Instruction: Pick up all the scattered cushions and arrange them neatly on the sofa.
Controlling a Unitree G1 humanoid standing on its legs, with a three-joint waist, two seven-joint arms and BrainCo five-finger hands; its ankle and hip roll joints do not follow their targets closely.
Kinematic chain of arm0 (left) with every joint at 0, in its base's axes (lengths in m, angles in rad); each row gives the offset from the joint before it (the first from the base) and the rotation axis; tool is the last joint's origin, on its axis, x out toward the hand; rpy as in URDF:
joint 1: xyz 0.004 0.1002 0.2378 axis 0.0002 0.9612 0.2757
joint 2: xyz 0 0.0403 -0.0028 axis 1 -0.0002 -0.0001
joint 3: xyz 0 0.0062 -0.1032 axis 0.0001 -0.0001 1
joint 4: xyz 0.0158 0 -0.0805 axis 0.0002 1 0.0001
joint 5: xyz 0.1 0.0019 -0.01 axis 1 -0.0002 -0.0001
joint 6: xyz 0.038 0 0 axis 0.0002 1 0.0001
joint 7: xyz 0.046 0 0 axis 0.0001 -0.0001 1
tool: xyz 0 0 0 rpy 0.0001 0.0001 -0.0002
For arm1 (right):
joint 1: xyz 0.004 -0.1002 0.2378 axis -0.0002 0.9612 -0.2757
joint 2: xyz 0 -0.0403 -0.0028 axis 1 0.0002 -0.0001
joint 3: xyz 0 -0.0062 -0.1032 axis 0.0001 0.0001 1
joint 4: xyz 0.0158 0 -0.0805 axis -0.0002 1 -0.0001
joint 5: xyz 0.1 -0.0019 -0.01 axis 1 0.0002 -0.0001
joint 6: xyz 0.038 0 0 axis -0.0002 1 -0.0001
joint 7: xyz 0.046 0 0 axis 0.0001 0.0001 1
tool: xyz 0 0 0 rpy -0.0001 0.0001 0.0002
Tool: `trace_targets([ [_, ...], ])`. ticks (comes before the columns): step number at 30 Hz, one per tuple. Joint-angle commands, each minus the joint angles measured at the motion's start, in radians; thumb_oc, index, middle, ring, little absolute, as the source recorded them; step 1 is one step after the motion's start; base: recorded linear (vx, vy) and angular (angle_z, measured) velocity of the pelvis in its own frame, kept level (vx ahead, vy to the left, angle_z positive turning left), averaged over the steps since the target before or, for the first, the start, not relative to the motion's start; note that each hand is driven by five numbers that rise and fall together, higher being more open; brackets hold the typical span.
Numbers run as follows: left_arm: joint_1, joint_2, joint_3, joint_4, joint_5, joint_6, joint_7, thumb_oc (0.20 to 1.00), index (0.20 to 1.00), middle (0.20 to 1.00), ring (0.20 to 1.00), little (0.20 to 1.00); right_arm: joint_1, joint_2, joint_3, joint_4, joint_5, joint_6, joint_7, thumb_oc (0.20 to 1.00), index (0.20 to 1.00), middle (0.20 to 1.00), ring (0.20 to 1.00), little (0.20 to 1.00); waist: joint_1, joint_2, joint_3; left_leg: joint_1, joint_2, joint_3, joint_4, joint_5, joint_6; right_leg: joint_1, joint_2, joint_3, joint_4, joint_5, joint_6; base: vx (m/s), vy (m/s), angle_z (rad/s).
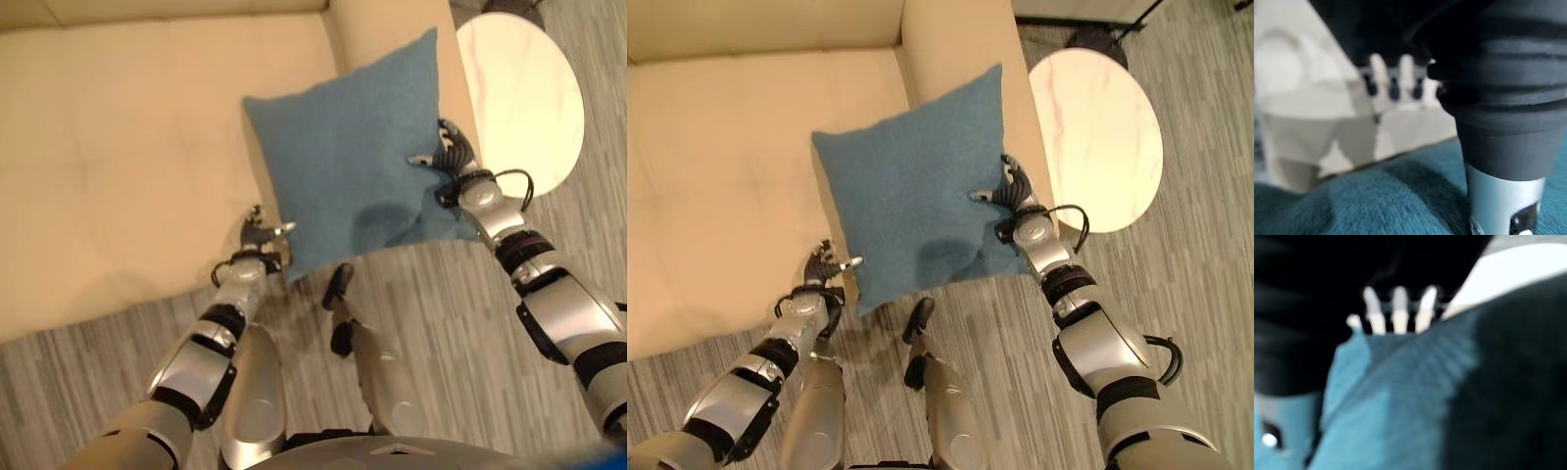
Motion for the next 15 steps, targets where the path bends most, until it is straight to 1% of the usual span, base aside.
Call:
trace_targets([
  [1, -0.094, -0.004, 0.015, -0.006, -0.06, -0.03, -0.014, 1.0, 1.0, 1.0, 1.0, 1.0, -0.053, -0.004, 0.064, -0.051, -0.026, -0.03, -0.007, 1.0, 1.0, 1.0, 1.0, 1.0, -0.005, -0.057, 0.01, -0.029, 0.001, 0.066, 0.008, 0.034, 0.035, 0.005, -0.014, 0.055, 0.087, -0.045, 0.071, 0.0, -0.039, 0.0],
  [2, -0.095, -0.003, 0.015, -0.006, -0.061, -0.031, -0.014, 1.0, 1.0, 1.0, 1.0, 1.0, -0.054, -0.004, 0.065, -0.051, -0.026, -0.03, -0.007, 1.0, 1.0, 1.0, 1.0, 1.0, -0.006, -0.057, 0.009, -0.03, 0.001, 0.066, 0.009, 0.034, 0.035, 0.004, -0.014, 0.055, 0.087, -0.046, 0.071, -0.01, -0.03, 0.0],
  [4, -0.124, -0.006, 0.026, -0.002, -0.089, -0.037, -0.013, 1.0, 1.0, 1.0, 1.0, 1.0, -0.06, -0.002, 0.07, -0.065, -0.025, -0.035, -0.009, 1.0, 1.0, 1.0, 1.0, 1.0, -0.015, -0.067, 0.01, -0.047, 0.004, 0.067, 0.019, 0.029, 0.034, -0.015, -0.01, 0.058, 0.094, -0.046, 0.069, 0.0, 0.0, 0.0],
  [8, -0.164, -0.036, 0.054, -0.064, -0.212, -0.067, -0.015, 1.0, 1.0, 1.0, 1.0, 1.0, -0.073, 0.015, 0.08, -0.097, -0.02, -0.038, -0.021, 1.0, 1.0, 1.0, 1.0, 1.0, -0.032, -0.089, 0.013, -0.075, 0.011, 0.065, 0.036, 0.021, 0.033, -0.043, 0.0, 0.066, 0.097, -0.046, 0.067, 0.01, -0.039, -0.01],
  [13, -0.153, -0.115, 0.049, -0.222, -0.356, -0.109, -0.04, 1.0, 1.0, 1.0, 1.0, 1.0, -0.074, 0.05, 0.079, -0.132, -0.024, -0.034, -0.035, 1.0, 1.0, 1.0, 1.0, 1.0, -0.042, -0.1, 0.015, -0.076, 0.015, 0.07, 0.037, 0.011, 0.032, -0.046, 0.011, 0.076, 0.073, -0.03, 0.069, 0.01, -0.015, -0.01],
  [15, -0.145, -0.171, 0.033, -0.299, -0.463, -0.135, -0.069, 1.0, 1.0, 1.0, 1.0, 1.0, -0.065, 0.067, 0.076, -0.145, -0.031, -0.029, -0.039, 1.0, 1.0, 1.0, 1.0, 1.0, -0.044, -0.096, 0.017, -0.066, 0.014, 0.069, 0.024, 0.011, 0.031, -0.04, 0.013, 0.08, 0.064, -0.026, 0.071, 0.02, -0.009, -0.07],
])
